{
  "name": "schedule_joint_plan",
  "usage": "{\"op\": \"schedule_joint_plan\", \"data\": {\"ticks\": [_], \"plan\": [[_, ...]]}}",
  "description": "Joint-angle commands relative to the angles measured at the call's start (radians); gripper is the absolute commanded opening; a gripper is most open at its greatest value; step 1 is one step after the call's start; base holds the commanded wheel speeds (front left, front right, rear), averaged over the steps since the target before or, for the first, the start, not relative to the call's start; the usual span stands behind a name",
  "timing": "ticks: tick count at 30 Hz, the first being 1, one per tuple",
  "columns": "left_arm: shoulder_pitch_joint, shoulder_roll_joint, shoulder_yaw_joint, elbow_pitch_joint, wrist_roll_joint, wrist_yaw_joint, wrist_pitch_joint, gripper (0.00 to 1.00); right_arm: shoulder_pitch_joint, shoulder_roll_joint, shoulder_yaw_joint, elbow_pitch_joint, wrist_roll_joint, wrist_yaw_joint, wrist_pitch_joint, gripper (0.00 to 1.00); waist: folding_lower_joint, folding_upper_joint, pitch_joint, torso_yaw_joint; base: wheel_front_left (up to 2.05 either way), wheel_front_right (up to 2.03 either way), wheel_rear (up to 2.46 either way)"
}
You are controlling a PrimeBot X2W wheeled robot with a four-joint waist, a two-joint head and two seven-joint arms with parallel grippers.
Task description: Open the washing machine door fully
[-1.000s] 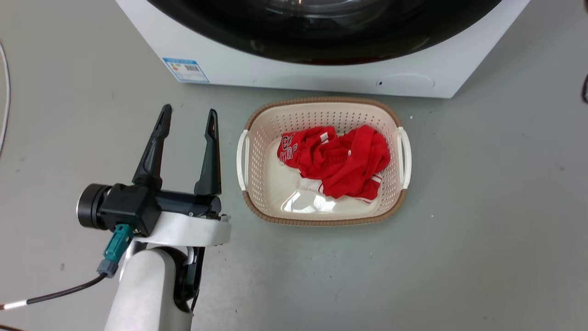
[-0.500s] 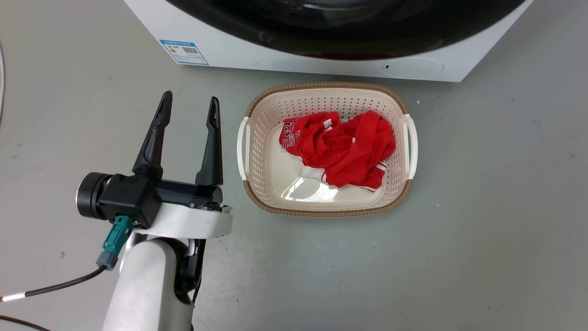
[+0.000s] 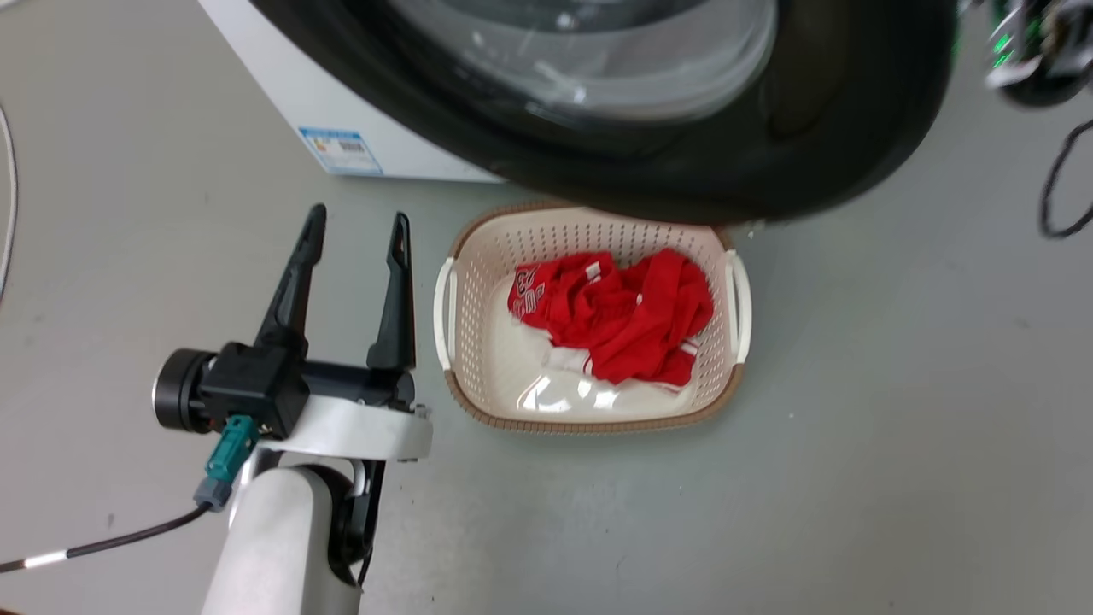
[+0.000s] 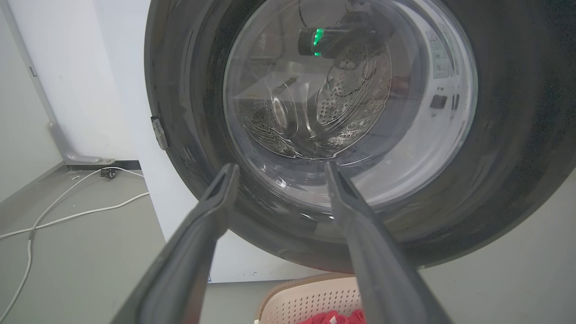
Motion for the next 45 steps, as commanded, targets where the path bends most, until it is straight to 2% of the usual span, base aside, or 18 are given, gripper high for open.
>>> {"op": "schedule_joint_plan", "data": {"ticks": [1,17,27,33,39,45], "plan": [[0.015,-0.001,0.001,0.004,0.008,-0.002,-0.003,1.0,0.033,0.022,0.004,-0.022,0.012,0.0,0.026,0.0,-0.0001,-0.0001,-0.033,-0.013,0.0,0.0,0.0],[0.137,-0.001,0.014,0.034,0.016,0.0,-0.003,1.0,0.421,0.124,0.039,-0.311,0.116,0.0,0.243,0.0,-0.0001,-0.0001,-0.214,-0.039,0.0,0.0,0.0],[0.177,-0.001,0.009,0.035,0.014,-0.002,-0.003,1.0,0.566,0.18,0.109,-0.442,0.155,0.0,0.323,0.0,-0.0001,-0.0001,-0.267,-0.03,0.0,0.0,0.0],[0.187,-0.001,0.001,0.039,0.01,0.0,-0.003,1.0,0.618,0.186,0.159,-0.494,0.179,0.0,0.309,0.0,-0.0001,-0.0001,-0.277,-0.023,0.0,0.0,0.0],[0.19,-0.001,-0.004,0.044,0.006,0.002,-0.003,1.0,0.655,0.189,0.241,-0.541,0.254,0.0,0.262,0.0,-0.0001,-0.0001,-0.282,-0.023,0.0,0.0,0.0],[0.195,-0.001,0.003,0.049,0.013,0.002,-0.002,1.0,0.689,0.185,0.284,-0.579,0.283,0.0,0.131,0.0,-0.0001,-0.0001,-0.295,-0.033,0.0,0.0,0.0]]}}
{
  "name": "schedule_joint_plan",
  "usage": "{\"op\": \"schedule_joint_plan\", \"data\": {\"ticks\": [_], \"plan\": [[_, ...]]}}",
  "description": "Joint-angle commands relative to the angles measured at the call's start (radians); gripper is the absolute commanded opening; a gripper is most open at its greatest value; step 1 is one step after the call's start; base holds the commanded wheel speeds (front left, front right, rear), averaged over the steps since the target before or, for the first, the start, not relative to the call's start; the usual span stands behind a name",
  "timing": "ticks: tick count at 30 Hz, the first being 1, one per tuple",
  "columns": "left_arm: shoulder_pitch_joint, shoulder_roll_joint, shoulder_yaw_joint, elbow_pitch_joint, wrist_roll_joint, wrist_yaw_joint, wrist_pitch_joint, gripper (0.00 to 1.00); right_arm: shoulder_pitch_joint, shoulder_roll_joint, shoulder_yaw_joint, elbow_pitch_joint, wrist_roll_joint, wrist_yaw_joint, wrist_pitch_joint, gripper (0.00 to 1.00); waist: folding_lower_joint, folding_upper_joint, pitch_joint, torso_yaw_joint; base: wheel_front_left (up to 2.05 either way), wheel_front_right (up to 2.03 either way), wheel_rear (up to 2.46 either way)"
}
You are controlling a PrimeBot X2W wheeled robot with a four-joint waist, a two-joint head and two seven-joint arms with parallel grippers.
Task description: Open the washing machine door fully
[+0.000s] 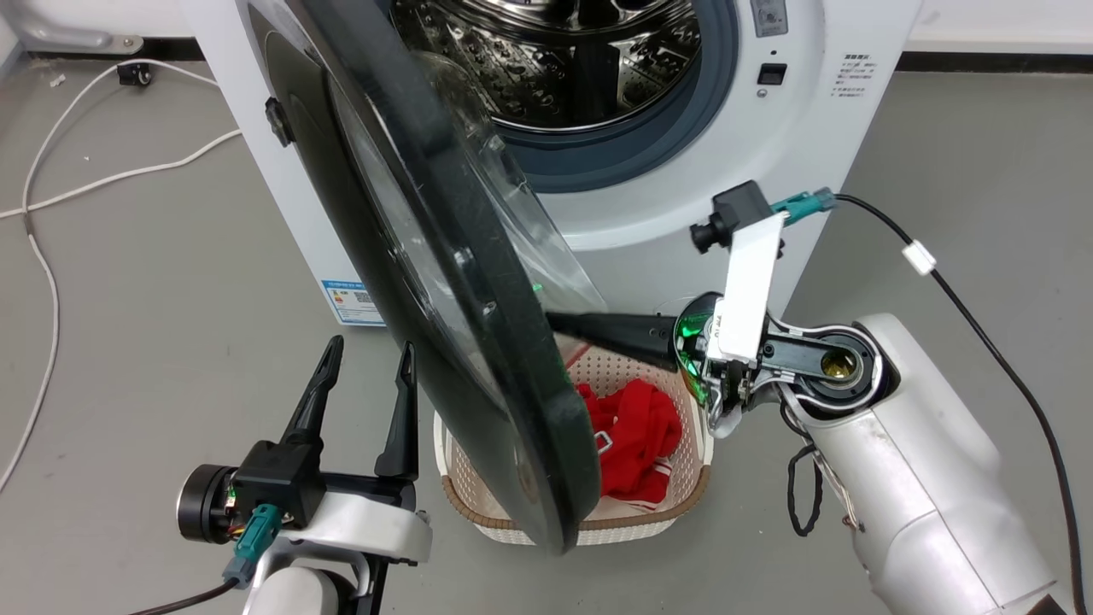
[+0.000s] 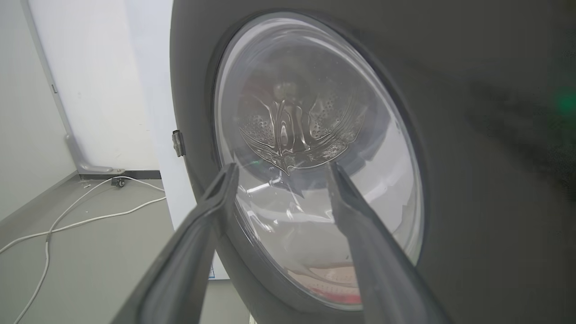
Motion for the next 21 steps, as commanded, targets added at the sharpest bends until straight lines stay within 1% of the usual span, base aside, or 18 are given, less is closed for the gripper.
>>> {"op": "schedule_joint_plan", "data": {"ticks": [1,5,9,14,16,17,18,19,20,21], "plan": [[0.007,-0.001,0.005,0.002,0.006,0.001,-0.003,1.0,0.022,0.002,-0.006,-0.009,-0.001,0.0,-0.058,0.0,0.0001,0.0,-0.005,-0.005,0.0,0.0,0.0],[0.021,-0.001,0.012,0.006,0.011,-0.002,-0.003,1.0,0.053,0.002,-0.045,-0.012,-0.036,0.0,-0.221,0.0,0.0001,0.0,-0.022,-0.013,0.0,0.0,0.0],[0.032,-0.001,0.021,0.009,0.012,-0.002,-0.003,1.0,0.113,-0.008,-0.123,-0.021,-0.051,0.0,-0.382,0.0,0.0001,0.0,-0.041,-0.02,0.0,0.0,0.0],[0.05,0.0,0.033,0.016,0.018,-0.005,-0.003,1.0,0.226,-0.035,-0.199,-0.055,-0.066,0.0,-0.522,0.0,0.0001,0.0,-0.063,-0.032,0.0,0.0,0.0],[0.058,0.001,0.039,0.017,0.019,-0.007,-0.003,1.0,0.277,-0.051,-0.218,-0.077,-0.09,0.0,-0.578,0.0,0.0001,0.0,-0.069,-0.035,0.0,0.0,0.0],[0.063,0.001,0.043,0.018,0.018,-0.007,-0.003,1.0,0.306,-0.053,-0.227,-0.093,-0.097,0.0,-0.604,0.46,0.0001,0.0,-0.072,-0.037,0.0,0.0,0.0],[0.066,0.001,0.047,0.019,0.018,-0.007,-0.002,1.0,0.334,-0.054,-0.234,-0.109,-0.107,0.0,-0.629,1.0,0.0001,0.0,-0.075,-0.039,0.0,0.0,0.0],[0.068,0.002,0.05,0.02,0.018,-0.007,-0.003,1.0,0.365,-0.054,-0.243,-0.123,-0.114,0.0,-0.657,1.0,0.0001,0.0,-0.079,-0.041,0.0,0.0,0.0],[0.068,0.002,0.05,0.02,0.018,-0.007,-0.003,1.0,0.365,-0.054,-0.243,-0.123,-0.114,0.0,-0.657,1.0,0.0001,0.0,-0.079,-0.041,0.0,0.0,0.0],[0.07,0.001,0.055,0.021,0.019,-0.007,-0.003,1.0,0.419,-0.052,-0.254,-0.152,-0.137,0.0,-0.707,1.0,0.0001,0.0,-0.083,-0.046,0.0,0.0,0.0]]}}
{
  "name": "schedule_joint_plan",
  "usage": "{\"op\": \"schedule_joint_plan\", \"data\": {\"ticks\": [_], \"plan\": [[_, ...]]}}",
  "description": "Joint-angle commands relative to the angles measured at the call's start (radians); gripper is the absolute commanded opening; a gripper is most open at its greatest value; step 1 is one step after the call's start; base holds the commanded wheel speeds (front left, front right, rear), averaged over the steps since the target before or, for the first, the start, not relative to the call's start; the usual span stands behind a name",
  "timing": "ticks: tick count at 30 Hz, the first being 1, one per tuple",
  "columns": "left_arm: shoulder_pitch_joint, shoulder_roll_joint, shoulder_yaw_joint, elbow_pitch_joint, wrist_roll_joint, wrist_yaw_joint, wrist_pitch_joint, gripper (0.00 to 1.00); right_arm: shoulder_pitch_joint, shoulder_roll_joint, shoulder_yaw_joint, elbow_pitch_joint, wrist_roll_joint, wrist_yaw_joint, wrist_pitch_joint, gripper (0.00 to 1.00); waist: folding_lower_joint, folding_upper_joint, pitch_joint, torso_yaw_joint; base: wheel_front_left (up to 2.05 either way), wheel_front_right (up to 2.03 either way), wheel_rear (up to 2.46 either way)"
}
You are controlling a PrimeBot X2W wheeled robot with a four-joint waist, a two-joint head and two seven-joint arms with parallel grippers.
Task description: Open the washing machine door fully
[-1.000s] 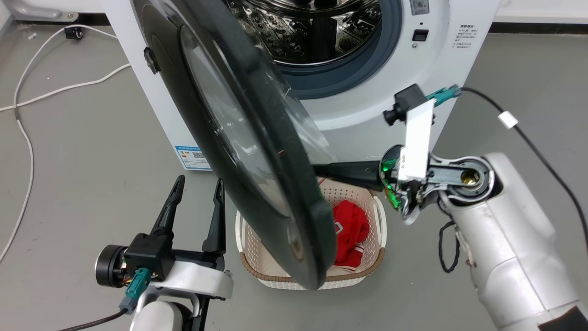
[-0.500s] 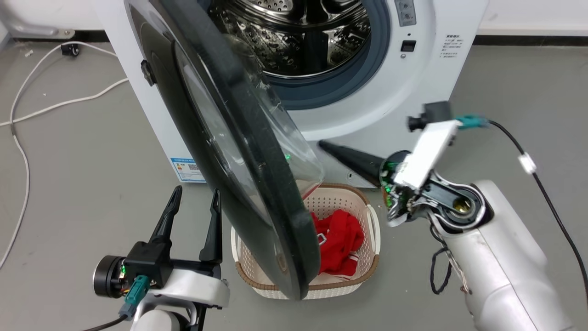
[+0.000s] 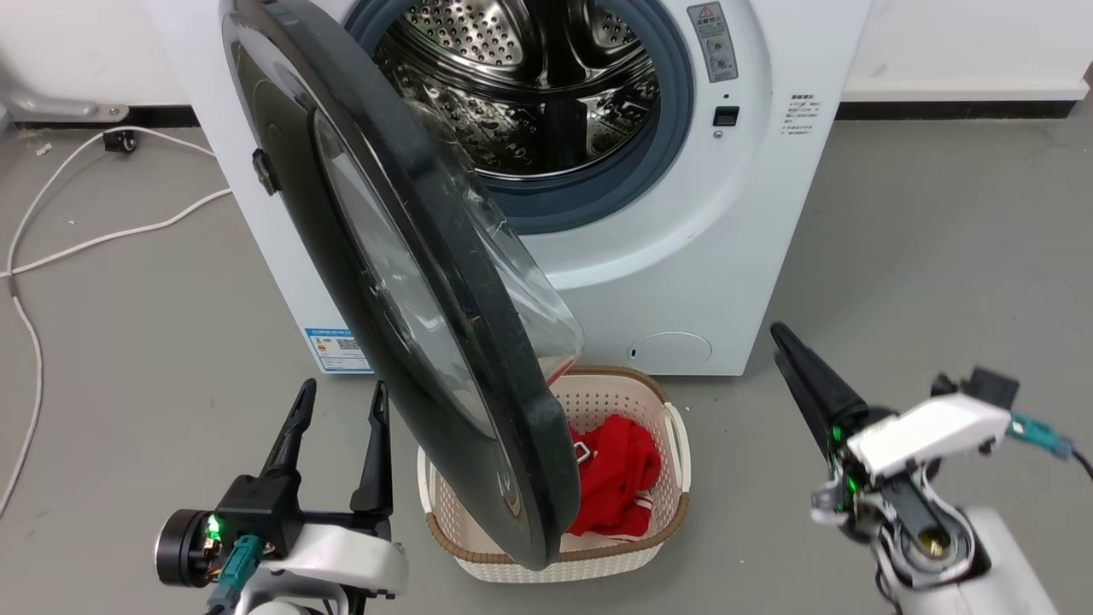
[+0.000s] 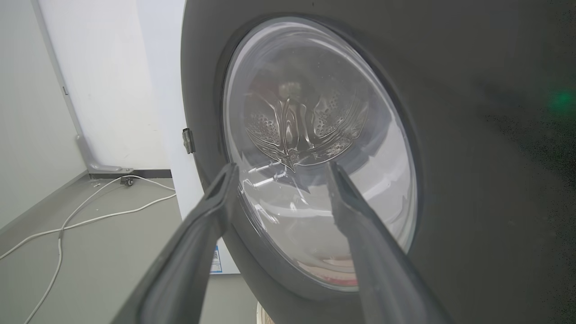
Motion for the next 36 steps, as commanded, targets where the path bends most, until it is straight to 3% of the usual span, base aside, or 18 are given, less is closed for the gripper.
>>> {"op": "schedule_joint_plan", "data": {"ticks": [1,6,11,12,13,19,22,27,36], "plan": [[0.017,0.001,0.007,0.007,0.003,-0.005,-0.002,1.0,0.106,0.007,-0.021,-0.055,-0.051,0.0,-0.101,1.0,0.0001,0.0,-0.012,-0.007,0.0,0.0,0.0],[0.021,0.001,0.017,0.012,0.002,-0.002,-0.003,1.0,0.2,-0.011,-0.036,-0.096,-0.242,0.0,-0.283,1.0,0.0001,0.0,-0.018,-0.013,0.0,0.0,0.0],[0.022,0.0,0.028,0.009,0.001,0.001,-0.003,1.0,0.226,-0.025,-0.074,-0.116,-0.559,0.0,-0.435,1.0,0.0001,0.0,-0.016,-0.023,0.0,0.0,0.0],[0.021,0.0,0.029,0.009,0.002,0.002,-0.003,1.0,0.226,-0.031,-0.09,-0.125,-0.649,0.0,-0.449,1.0,0.0001,0.0,-0.015,-0.025,0.0,0.0,0.0],[0.021,0.0,0.029,0.009,0.002,0.002,-0.003,1.0,0.226,-0.031,-0.09,-0.125,-0.649,0.0,-0.449,1.0,0.0001,0.0,-0.015,-0.025,0.0,0.0,0.0],[0.008,0.0,0.035,0.005,0.003,0.003,-0.003,1.0,0.252,0.017,-0.191,-0.259,-1.12,0.0,-0.471,1.0,0.0001,0.0,-0.01,-0.025,0.0,0.0,0.0],[0.004,0.0,0.037,0.003,0.006,0.003,-0.002,1.0,0.272,0.039,-0.204,-0.344,-1.281,0.0,-0.459,1.0,0.0001,0.0,-0.008,-0.023,0.0,0.0,0.0],[0.003,0.0,0.039,0.0,0.01,0.002,-0.003,1.0,0.323,0.055,-0.17,-0.448,-1.424,0.0,-0.421,1.0,0.0001,0.0,-0.002,-0.022,0.0,0.0,0.0],[0.0,0.0,0.033,-0.007,0.021,-0.003,-0.003,1.0,0.373,0.056,-0.149,-0.447,-1.417,0.0,-0.395,1.0,0.0001,0.0,0.006,-0.02,0.0,0.0,0.0]]}}
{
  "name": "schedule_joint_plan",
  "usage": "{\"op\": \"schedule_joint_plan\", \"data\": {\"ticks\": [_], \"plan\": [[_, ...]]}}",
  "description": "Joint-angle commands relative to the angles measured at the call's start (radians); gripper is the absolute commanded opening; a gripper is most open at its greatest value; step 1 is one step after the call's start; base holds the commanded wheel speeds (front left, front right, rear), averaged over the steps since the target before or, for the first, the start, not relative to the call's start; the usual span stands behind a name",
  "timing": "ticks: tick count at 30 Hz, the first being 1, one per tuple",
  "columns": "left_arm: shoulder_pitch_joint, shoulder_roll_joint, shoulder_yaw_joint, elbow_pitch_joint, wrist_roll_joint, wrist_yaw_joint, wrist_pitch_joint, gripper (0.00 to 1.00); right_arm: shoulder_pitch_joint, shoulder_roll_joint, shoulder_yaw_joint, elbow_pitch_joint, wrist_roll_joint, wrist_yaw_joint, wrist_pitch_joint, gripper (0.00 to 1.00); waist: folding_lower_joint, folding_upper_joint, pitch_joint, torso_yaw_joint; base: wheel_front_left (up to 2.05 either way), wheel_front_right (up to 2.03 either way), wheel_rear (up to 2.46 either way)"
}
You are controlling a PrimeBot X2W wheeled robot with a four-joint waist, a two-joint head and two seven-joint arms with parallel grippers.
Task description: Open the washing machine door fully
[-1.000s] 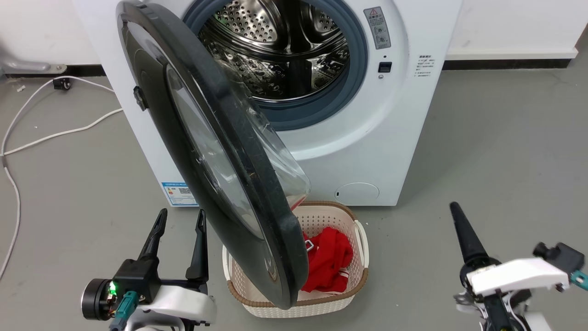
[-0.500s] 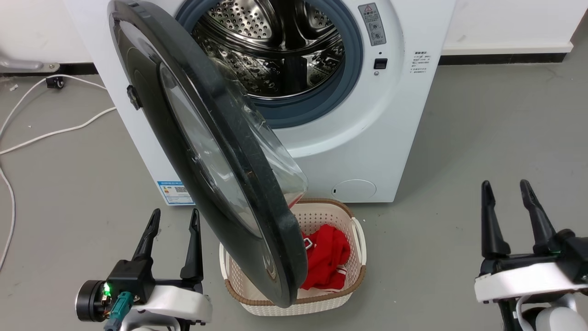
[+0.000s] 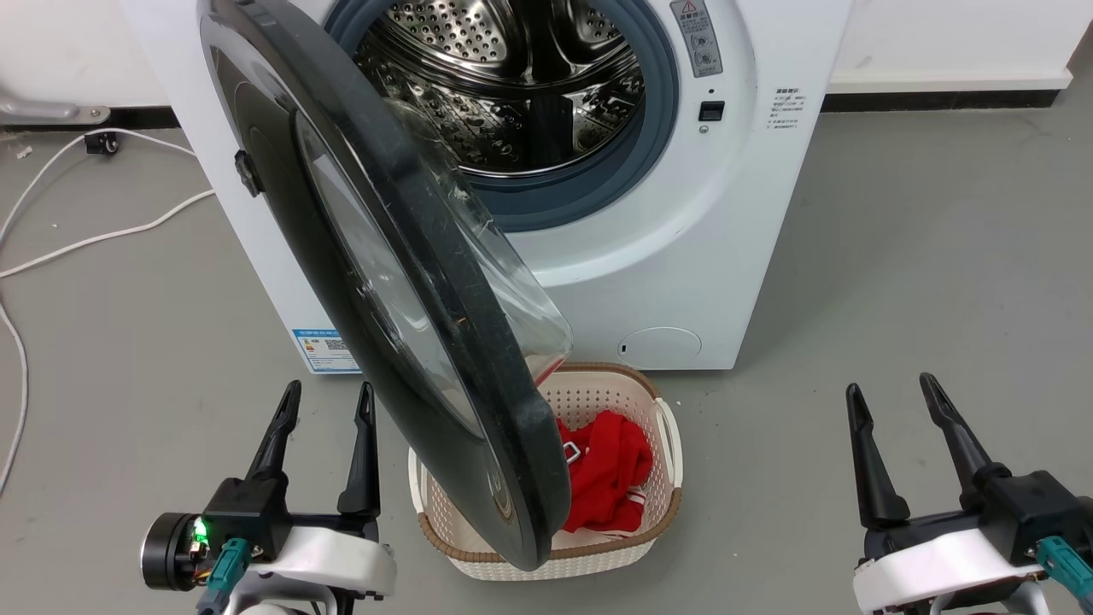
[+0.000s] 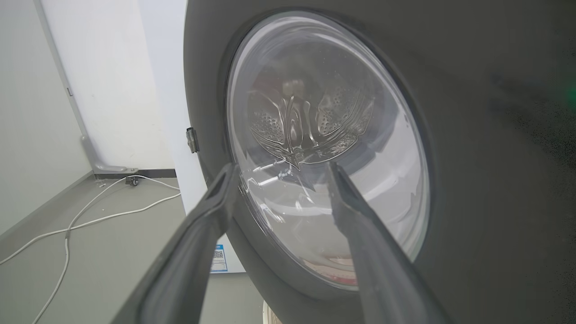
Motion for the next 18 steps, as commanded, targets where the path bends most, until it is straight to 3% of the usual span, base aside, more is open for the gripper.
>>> {"op": "schedule_joint_plan", "data": {"ticks": [1,15,16,17,18], "plan": [[-0.009,0.0,-0.003,-0.003,0.005,-0.004,-0.003,1.0,0.007,0.004,-0.002,0.005,0.007,-0.001,0.005,1.0,0.0,0.0,0.001,0.0,0.0,0.0,0.0],[-0.013,0.0,-0.007,-0.012,0.021,-0.005,-0.003,1.0,-0.01,0.004,-0.006,0.024,0.016,-0.001,0.025,1.0,0.0,0.0,0.004,-0.001,0.0,0.0,0.0],[-0.014,0.0,-0.007,-0.013,0.022,-0.006,-0.003,0.34,-0.011,0.004,-0.006,0.025,0.017,-0.001,0.026,1.0,0.0,0.0,0.003,-0.001,0.0,0.0,0.0],[-0.015,0.0,-0.006,-0.015,0.023,-0.006,-0.003,0.0,-0.011,0.004,-0.006,0.027,0.018,-0.001,0.027,1.0,0.0,0.0,0.002,-0.001,0.0,0.0,0.0],[-0.014,0.0,-0.007,-0.016,0.023,-0.007,-0.003,0.0,-0.011,0.004,-0.006,0.028,0.019,-0.001,0.027,1.0,0.0,0.0,0.001,-0.001,0.0,0.0,0.0]]}}
